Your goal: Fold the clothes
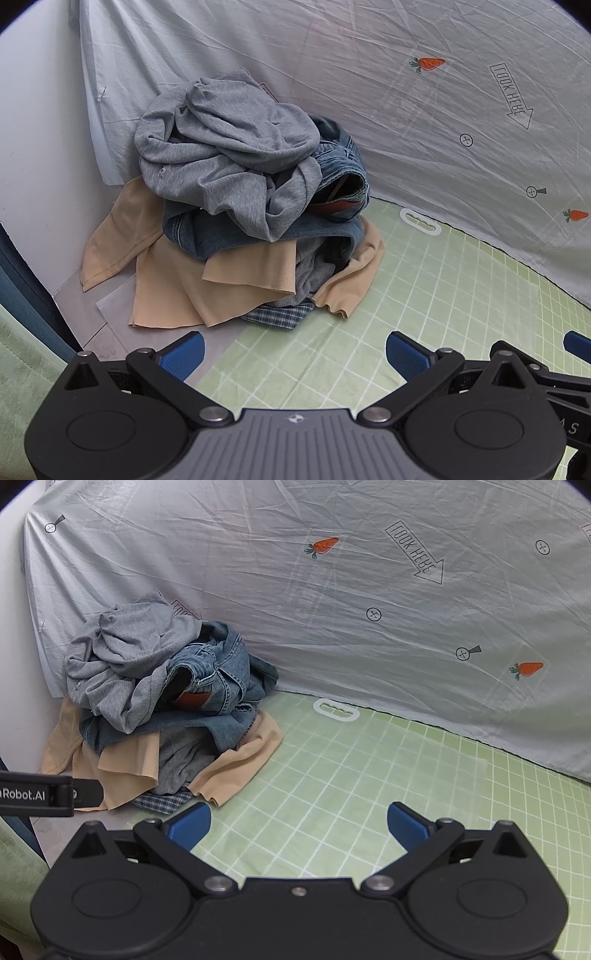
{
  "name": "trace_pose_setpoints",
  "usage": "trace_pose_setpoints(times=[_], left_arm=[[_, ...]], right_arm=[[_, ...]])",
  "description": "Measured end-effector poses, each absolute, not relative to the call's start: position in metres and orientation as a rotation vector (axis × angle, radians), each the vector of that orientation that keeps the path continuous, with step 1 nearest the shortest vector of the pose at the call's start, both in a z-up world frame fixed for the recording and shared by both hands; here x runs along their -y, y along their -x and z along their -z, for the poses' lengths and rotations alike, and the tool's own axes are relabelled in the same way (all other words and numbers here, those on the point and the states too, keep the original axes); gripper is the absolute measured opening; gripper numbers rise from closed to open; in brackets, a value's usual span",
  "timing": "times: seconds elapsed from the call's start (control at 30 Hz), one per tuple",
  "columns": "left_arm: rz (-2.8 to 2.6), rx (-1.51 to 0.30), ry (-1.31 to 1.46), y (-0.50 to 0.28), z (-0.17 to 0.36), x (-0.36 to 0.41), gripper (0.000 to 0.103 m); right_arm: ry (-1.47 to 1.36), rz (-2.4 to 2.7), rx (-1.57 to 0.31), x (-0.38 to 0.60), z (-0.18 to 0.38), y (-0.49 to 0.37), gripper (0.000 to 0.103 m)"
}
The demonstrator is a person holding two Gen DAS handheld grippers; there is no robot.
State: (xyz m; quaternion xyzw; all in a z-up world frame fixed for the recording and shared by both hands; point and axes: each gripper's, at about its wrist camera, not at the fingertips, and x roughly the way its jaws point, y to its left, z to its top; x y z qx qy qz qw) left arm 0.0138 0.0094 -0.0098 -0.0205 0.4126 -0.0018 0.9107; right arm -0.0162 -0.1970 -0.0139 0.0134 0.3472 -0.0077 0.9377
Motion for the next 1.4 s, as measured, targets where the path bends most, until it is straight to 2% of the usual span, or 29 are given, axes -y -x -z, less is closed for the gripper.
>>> trace_pose_setpoints(times=[0.2,0.57,0.83,0.87,0.97,1.07,1.13,1.2,1.23,1.27,1.3,1.4], left_arm=[[-0.013,-0.882,0.061,-0.028,0.016,-0.018,0.103],[-0.128,-0.883,0.197,-0.101,0.010,-0.083,0.103],[-0.233,-0.881,0.356,-0.177,0.012,-0.143,0.102],[-0.232,-0.884,0.371,-0.186,0.014,-0.148,0.101],[-0.207,-0.902,0.409,-0.208,0.020,-0.156,0.092],[-0.166,-0.912,0.408,-0.224,0.025,-0.155,0.074],[-0.158,-0.911,0.408,-0.232,0.029,-0.151,0.060],[-0.155,-0.912,0.412,-0.237,0.032,-0.149,0.035],[-0.151,-0.910,0.412,-0.238,0.032,-0.147,0.028],[-0.151,-0.904,0.409,-0.238,0.032,-0.146,0.016],[-0.153,-0.895,0.404,-0.238,0.031,-0.144,0.011],[-0.154,-0.862,0.366,-0.233,0.025,-0.137,0.006]], right_arm=[[-0.001,0.004,-0.723,0.190,0.018,0.001,0.103],[0.063,-0.098,-0.649,0.161,0.002,-0.104,0.102],[-0.005,-0.265,-0.617,0.150,-0.013,-0.218,0.081],[-0.020,-0.284,-0.629,0.144,-0.011,-0.229,0.074],[-0.064,-0.344,-0.664,0.127,-0.003,-0.264,0.059],[-0.103,-0.386,-0.693,0.113,0.004,-0.291,0.045],[-0.096,-0.396,-0.692,0.107,0.004,-0.296,0.033],[-0.058,-0.409,-0.668,0.103,0.001,-0.292,0.008],[-0.036,-0.416,-0.652,0.102,-0.001,-0.287,0.007],[-0.016,-0.418,-0.629,0.102,-0.004,-0.282,0.005],[0.003,-0.420,-0.604,0.103,-0.006,-0.276,0.004],[0.051,-0.404,-0.529,0.112,-0.017,-0.253,0.003]])
